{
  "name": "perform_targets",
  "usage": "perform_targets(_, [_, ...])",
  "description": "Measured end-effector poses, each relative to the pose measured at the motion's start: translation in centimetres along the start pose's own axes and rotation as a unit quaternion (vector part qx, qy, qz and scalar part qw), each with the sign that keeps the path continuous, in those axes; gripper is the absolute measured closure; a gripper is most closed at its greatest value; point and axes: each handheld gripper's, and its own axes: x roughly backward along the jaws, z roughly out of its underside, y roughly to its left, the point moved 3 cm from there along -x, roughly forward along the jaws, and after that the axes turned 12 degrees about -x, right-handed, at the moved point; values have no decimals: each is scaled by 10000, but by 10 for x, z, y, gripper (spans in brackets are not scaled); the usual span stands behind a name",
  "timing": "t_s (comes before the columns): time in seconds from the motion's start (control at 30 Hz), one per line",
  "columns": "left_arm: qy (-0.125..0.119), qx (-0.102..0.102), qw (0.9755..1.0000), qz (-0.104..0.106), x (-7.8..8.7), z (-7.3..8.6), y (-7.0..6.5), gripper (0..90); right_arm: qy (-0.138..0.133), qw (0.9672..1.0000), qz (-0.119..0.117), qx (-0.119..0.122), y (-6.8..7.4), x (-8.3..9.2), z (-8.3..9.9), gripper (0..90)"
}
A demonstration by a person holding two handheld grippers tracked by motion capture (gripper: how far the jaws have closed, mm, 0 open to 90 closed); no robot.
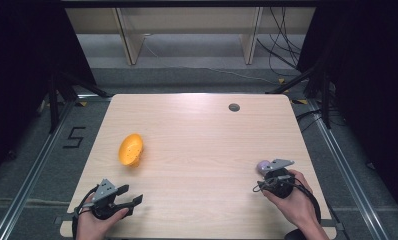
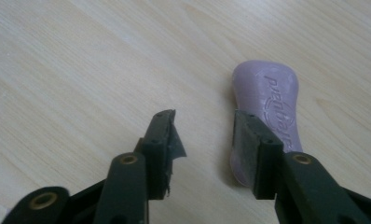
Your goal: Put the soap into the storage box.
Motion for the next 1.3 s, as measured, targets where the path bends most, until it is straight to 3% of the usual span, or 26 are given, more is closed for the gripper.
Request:
perform_targets(0.13, [4,93,10000,1,1,0,-1,316,147,9998,48,89,-2,-1,-2,538])
perform_targets(0.23, [53,54,10000,33,1,1,-2,316,270,9995,6,146,-5,0,-3,534])
perform_targets(0.27, [48,62,10000,33,1,1,-2,316,330,9994,11,120,-7,0,-5,535])
perform_targets(0.3, [68,36,10000,32,2,1,-2,316,604,9981,33,76,-10,0,-7,547])
perform_targets(0.5, [31,-48,10000,46,2,0,-1,316,870,9961,115,-23,-24,2,-22,555])
perform_targets(0.53, [34,60,10000,19,1,1,-2,316,947,9954,160,-71,-27,1,-25,551])
perform_targets(0.57, [36,-14,10000,34,2,1,-2,316,1056,9942,180,-98,-32,0,-29,550])
perform_targets(0.63, [58,50,10000,33,1,1,-2,315,1212,9923,203,-177,-41,-4,-35,533])
perform_targets(0.67, [59,53,10000,30,1,1,-2,315,1282,9914,205,-178,-44,-6,-37,528])
perform_targets(0.7, [50,74,10000,29,1,1,-2,314,1292,9913,231,-20,-50,-9,-40,524])
perform_targets(0.77, [53,-12,10000,21,1,1,-2,314,1457,9891,202,-53,-53,-14,-46,510])
perform_targets(0.9, [47,82,9999,32,-1,1,-3,313,1611,9867,190,-111,-57,-20,-51,501])
perform_targets(1.0, [73,59,10000,9,0,1,-2,312,1790,9834,148,-243,-57,-25,-55,484])
perform_targets(1.07, [73,17,10000,14,0,1,-1,311,1971,9796,51,-393,-54,-30,-57,479])
perform_targets(1.2, [93,89,9999,10,0,2,-2,310,2098,9770,44,-378,-53,-37,-59,475])
perform_targets(1.23, [90,-2,10000,16,0,2,-1,310,2112,9771,21,-251,-55,-40,-59,470])
perform_targets(1.27, [90,10,10000,16,0,2,-1,310,2159,9760,-32,-265,-55,-42,-59,461])
perform_targets(1.3, [80,35,10000,-10,0,2,-2,309,2278,9728,43,-418,-51,-44,-58,452])
